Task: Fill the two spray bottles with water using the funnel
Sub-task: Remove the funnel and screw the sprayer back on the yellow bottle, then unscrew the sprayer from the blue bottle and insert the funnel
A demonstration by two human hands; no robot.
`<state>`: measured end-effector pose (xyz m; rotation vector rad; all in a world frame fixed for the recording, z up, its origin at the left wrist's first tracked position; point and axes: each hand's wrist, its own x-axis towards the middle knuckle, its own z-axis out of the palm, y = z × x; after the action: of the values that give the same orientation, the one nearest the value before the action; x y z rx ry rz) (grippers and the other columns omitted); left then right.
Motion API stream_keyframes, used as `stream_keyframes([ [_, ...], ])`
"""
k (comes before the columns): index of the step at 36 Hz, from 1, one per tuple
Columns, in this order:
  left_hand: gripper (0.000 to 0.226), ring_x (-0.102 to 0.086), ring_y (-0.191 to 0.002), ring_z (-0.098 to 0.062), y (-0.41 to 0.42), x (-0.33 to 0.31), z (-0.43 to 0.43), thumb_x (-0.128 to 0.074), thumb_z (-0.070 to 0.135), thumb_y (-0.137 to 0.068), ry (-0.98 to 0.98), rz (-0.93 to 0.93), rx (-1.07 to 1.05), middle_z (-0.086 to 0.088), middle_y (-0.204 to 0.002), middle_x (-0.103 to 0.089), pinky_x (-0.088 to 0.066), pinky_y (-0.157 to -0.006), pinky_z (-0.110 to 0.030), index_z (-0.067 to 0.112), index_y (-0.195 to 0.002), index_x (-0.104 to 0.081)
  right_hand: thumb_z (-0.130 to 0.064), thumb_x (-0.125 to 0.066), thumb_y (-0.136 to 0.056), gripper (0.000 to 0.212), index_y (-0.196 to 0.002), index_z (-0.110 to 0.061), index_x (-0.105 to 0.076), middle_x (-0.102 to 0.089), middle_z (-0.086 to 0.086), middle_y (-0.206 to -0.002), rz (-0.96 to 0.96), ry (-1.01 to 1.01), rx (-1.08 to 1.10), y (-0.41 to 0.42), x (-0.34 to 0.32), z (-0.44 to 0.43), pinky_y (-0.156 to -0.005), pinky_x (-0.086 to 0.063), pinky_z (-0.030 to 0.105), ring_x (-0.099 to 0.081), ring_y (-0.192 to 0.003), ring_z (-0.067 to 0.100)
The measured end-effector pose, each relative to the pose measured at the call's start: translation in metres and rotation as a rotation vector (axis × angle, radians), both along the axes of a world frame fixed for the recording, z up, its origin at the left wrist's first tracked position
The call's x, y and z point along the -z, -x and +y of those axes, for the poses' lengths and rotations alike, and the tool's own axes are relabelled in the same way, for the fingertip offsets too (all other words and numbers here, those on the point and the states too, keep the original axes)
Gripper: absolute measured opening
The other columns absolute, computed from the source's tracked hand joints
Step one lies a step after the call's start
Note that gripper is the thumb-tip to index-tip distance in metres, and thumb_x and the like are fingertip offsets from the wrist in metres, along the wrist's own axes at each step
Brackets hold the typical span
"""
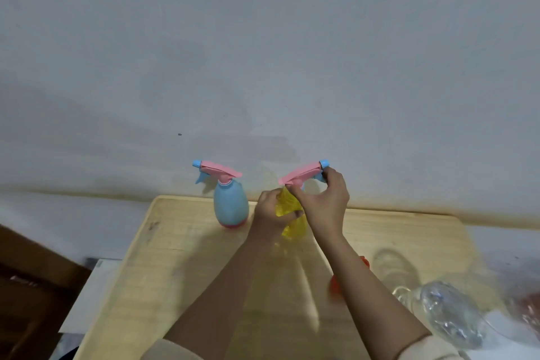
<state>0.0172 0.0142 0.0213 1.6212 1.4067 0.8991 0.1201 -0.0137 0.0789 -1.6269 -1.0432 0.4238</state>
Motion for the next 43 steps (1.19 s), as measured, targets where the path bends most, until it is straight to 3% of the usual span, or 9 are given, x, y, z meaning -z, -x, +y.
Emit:
stream_keyframes([
  [8,0.051,-0.057,-0.092,-0.017,-0.009,0.007,0.009,-0.081,0.019,-0.069,-0.017,-0.029,-0.074,-0.003,-0.103,-0.060,-0.045,-0.076,-0.024,0.011,-0.116,-0.061,-0.026,-0.083,-0.067,0.062,-0.121,-0.014,-0.053,-0.055,-0.004,-0.114,0.057,0.016,-0.010,-0.004,0.000,0.012,-0.085,-0.035,0.018,-0.048,-0.104,0.008],
  [16,0.050,-0.061,-0.092,-0.009,-0.005,0.005,0.001,-0.079,0.020,-0.072,-0.002,-0.117,-0.082,0.007,-0.102,-0.065,-0.047,-0.077,-0.018,0.020,-0.117,-0.058,-0.031,-0.081,-0.071,0.067,-0.126,-0.015,-0.047,-0.054,-0.001,-0.125,0.116,-0.013,-0.017,-0.003,0.005,0.003,-0.095,-0.041,0.020,-0.050,-0.116,0.012],
  [20,0.048,-0.061,-0.096,-0.013,-0.004,0.005,-0.004,-0.077,0.027,-0.073,-0.033,-0.135,-0.084,0.003,-0.106,-0.065,-0.045,-0.076,-0.019,0.019,-0.118,-0.060,-0.038,-0.078,-0.073,0.065,-0.126,-0.015,-0.048,-0.050,-0.004,-0.124,0.077,-0.068,-0.009,-0.002,0.005,-0.003,-0.089,-0.034,0.003,-0.048,-0.115,0.008],
  [23,0.053,-0.056,-0.098,-0.013,0.006,0.008,-0.011,-0.068,0.044,-0.070,-0.081,-0.107,-0.129,0.003,-0.105,-0.057,-0.044,-0.080,-0.022,0.015,-0.114,-0.059,-0.026,-0.079,-0.074,0.060,-0.124,-0.012,-0.048,-0.046,-0.004,-0.124,0.013,-0.145,0.018,0.001,0.002,-0.010,-0.090,-0.031,0.000,-0.045,-0.113,0.003],
  [26,0.039,-0.056,-0.098,-0.018,0.024,0.012,-0.022,-0.075,0.019,-0.078,-0.159,-0.122,-0.243,0.001,-0.105,-0.052,-0.051,-0.086,-0.035,0.007,-0.111,-0.058,-0.011,-0.076,-0.074,0.047,-0.114,-0.008,-0.052,-0.047,-0.002,-0.116,-0.067,-0.267,0.038,0.009,0.001,-0.018,-0.091,-0.036,0.008,-0.047,-0.110,0.006],
  [31,0.050,-0.050,-0.092,-0.025,0.059,0.019,-0.029,-0.082,0.011,-0.069,-0.229,-0.025,-0.474,-0.016,-0.102,-0.050,-0.047,-0.073,-0.029,-0.004,-0.107,-0.053,0.003,-0.068,-0.072,0.026,-0.095,-0.004,-0.058,-0.058,0.004,-0.095,-0.195,-0.354,-0.053,0.047,0.006,-0.023,-0.081,-0.047,0.026,-0.052,-0.092,0.012],
  [35,0.066,-0.048,-0.105,-0.030,0.083,0.023,-0.012,-0.082,0.025,-0.069,-0.120,0.076,-0.459,-0.020,-0.114,-0.052,-0.032,-0.078,-0.024,-0.003,-0.118,-0.048,-0.004,-0.067,-0.074,0.022,-0.096,-0.001,-0.062,-0.063,0.008,-0.091,-0.223,-0.243,-0.252,0.083,0.021,-0.006,-0.073,-0.051,0.033,-0.057,-0.086,0.014],
  [38,0.075,-0.049,-0.109,-0.031,0.094,0.026,0.002,-0.081,0.028,-0.070,-0.112,0.135,-0.347,-0.021,-0.119,-0.051,-0.034,-0.082,-0.024,-0.003,-0.127,-0.044,-0.010,-0.068,-0.073,0.037,-0.108,0.000,-0.062,-0.065,0.011,-0.104,-0.152,-0.076,-0.329,0.105,0.030,0.013,-0.083,-0.051,0.036,-0.060,-0.095,0.022],
  [43,0.084,-0.054,-0.108,-0.030,0.102,0.031,0.018,-0.051,0.059,-0.067,-0.099,0.198,-0.258,-0.016,-0.116,-0.055,-0.044,-0.090,-0.032,0.000,-0.126,-0.046,-0.013,-0.072,-0.078,0.033,-0.109,-0.008,-0.064,-0.067,0.008,-0.105,-0.032,0.066,-0.333,0.120,0.030,0.039,-0.071,-0.034,0.011,-0.053,-0.089,0.010],
])
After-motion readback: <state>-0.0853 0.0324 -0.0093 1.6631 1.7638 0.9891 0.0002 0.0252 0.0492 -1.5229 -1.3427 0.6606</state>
